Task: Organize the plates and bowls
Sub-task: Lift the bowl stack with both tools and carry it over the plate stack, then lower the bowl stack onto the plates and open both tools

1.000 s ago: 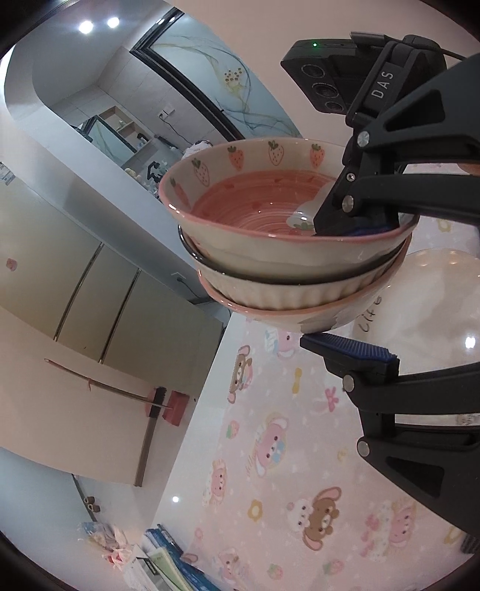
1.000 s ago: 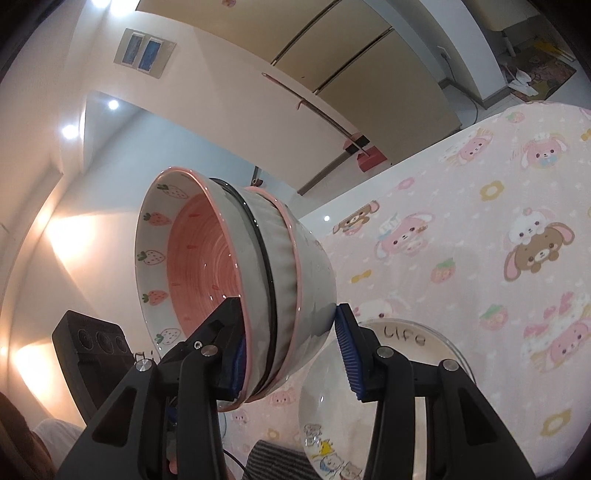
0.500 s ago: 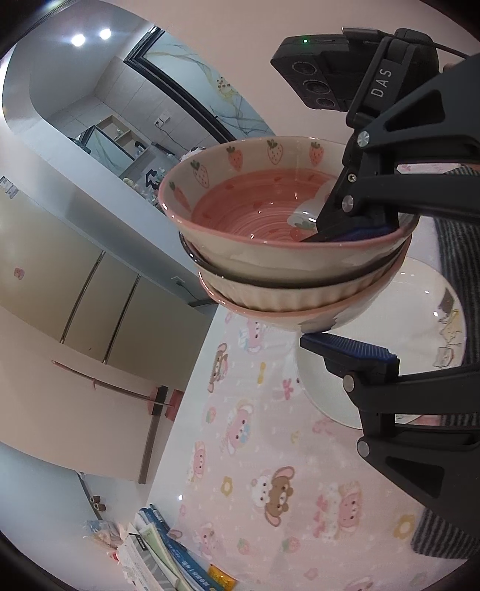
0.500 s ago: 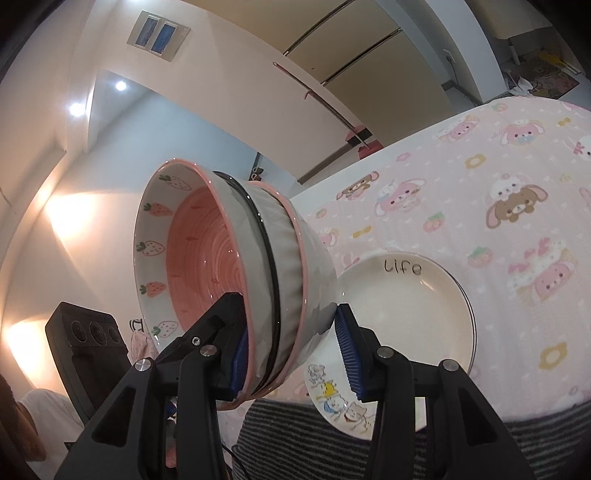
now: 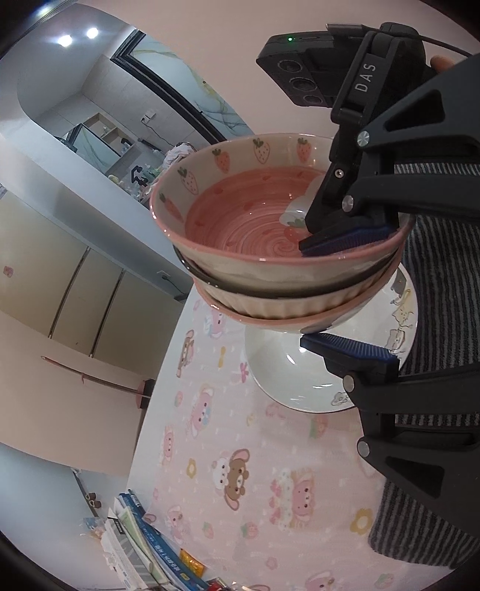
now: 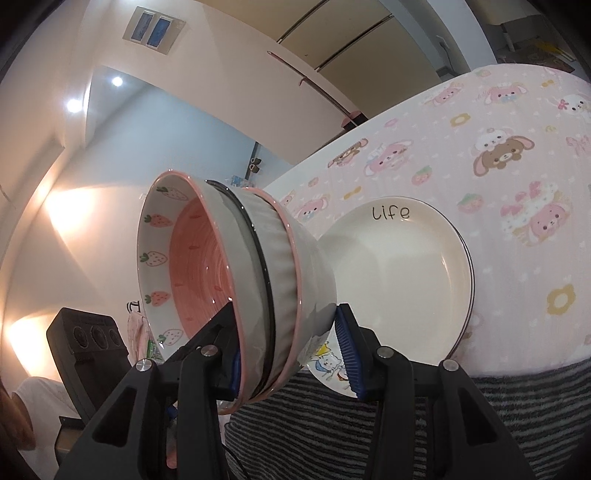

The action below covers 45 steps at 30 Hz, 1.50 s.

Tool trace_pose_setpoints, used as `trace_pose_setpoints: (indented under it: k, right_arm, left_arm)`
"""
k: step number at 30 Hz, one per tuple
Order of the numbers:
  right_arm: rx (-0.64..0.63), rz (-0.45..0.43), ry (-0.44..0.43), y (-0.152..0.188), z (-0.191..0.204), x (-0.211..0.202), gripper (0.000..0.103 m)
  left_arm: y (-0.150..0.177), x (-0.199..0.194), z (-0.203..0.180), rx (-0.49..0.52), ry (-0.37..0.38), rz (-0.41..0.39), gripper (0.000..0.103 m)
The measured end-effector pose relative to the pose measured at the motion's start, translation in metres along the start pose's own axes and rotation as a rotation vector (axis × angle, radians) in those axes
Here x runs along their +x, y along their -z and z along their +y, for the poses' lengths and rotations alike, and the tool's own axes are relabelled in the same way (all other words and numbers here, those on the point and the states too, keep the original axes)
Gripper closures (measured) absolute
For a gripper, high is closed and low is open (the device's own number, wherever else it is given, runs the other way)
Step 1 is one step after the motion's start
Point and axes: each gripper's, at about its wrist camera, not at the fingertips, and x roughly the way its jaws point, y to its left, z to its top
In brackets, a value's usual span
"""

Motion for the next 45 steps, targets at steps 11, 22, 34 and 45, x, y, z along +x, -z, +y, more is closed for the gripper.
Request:
trace_pose_setpoints:
  k: [11, 22, 34, 45]
  right_arm:
    - [0.021, 0.042, 0.024, 0.004, -0.021, 0.025, 0.057]
    - [0.066, 0.087, 0.069, 0.011, -0.039, 0.048, 0.057]
    - [0.068, 0.114, 0.116, 0.016, -0.045, 0.057, 0.057]
    - [0.025, 0.103, 0.159, 0.015, -0.036, 0.056, 0.056]
  left_arm:
    - [0.016, 0.021, 0.011, 0.004, -0.030, 0.054, 0.061]
    - [0.027, 0.043, 0.021, -0.013, -0.050, 0.112, 0.061]
    - [0.035, 0.054, 0.025, -0.026, -0.070, 0.157, 0.061]
    - [0.032, 0.054, 0.026, -0.021, -0.047, 0.125, 0.061]
